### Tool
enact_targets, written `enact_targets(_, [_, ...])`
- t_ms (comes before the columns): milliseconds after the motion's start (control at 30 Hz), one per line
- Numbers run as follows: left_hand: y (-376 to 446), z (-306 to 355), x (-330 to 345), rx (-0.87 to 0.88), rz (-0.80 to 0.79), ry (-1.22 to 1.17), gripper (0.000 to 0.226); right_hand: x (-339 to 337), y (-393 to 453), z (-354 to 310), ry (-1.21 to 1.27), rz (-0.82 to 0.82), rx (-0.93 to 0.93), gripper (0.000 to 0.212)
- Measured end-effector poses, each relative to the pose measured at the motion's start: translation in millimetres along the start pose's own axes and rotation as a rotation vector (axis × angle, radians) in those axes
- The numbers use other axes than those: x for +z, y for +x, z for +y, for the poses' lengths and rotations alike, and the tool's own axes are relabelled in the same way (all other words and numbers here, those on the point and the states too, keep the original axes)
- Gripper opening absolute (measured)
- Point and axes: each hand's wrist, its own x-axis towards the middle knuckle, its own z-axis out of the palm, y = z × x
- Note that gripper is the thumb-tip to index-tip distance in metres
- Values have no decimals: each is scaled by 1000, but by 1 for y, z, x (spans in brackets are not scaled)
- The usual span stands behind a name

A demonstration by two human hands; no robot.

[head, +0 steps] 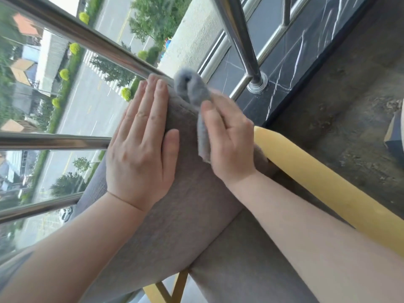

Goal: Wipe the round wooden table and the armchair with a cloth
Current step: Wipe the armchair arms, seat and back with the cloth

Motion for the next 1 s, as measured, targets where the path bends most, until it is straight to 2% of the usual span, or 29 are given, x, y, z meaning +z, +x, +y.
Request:
enact_targets(100, [1, 0, -1, -14, -9, 20, 48, -49, 11, 57, -183, -129, 490, 35])
enact_targets(133, [1, 1, -2, -15, -5, 26, 48, -53, 18, 64, -281, -210, 543, 39])
enact_targets(200, [1, 1, -1, -14, 6, 38, 48, -42, 25, 48, -284, -278, 418, 39])
enact_targets(267, [1, 1, -1, -16, -2, 37, 48, -28, 20, 37, -79, -227, 313, 30])
enact_targets(300, [1, 2, -1, -18, -5, 37, 48, -31, 15, 42, -41, -201, 330, 26])
enact_targets(367, [0, 1, -1, -18, 2, 39, 48, -48, 6, 57, -158, -165, 443, 24])
enact_targets(433, [-1, 1, 1, -22, 10, 45, 47, -53, 0, 60, -305, -84, 602, 31])
enact_targets(467, [-1, 2, 1, -34, 18, 52, 47, -43, 0, 49, -321, -16, 599, 34])
enact_targets(533, [-1, 1, 1, -54, 36, 72, 47, -4, -3, 13, -251, 128, 369, 28])
enact_targets(600, [0, 3, 2, -47, 46, 64, 46, 23, -15, -18, -122, 266, 45, 29])
enact_targets(667, [1, 5, 0, -53, 56, 49, 46, 24, -40, 3, -155, 190, -237, 34])
enact_targets(733, [-3, 5, -2, -86, 55, 80, 47, 1, -69, 47, -398, 19, -391, 38])
enact_targets(800, [-6, 10, -1, -154, 67, 174, 48, -17, -79, 73, -492, -14, -388, 41])
enact_targets(867, [-10, 16, 4, -382, 84, 264, 42, -4, -69, 63, -318, 121, -257, 45])
enact_targets(933, [-28, 18, 25, -626, 36, 301, 35, 19, -64, 52, -270, 283, -270, 43])
enact_targets(967, [-40, 24, 32, -619, 121, 336, 33, 25, -71, 58, -312, 315, -305, 43])
enact_targets(1000, [-57, 33, 38, -527, 294, 406, 25, 25, -85, 74, -376, 302, -309, 44])
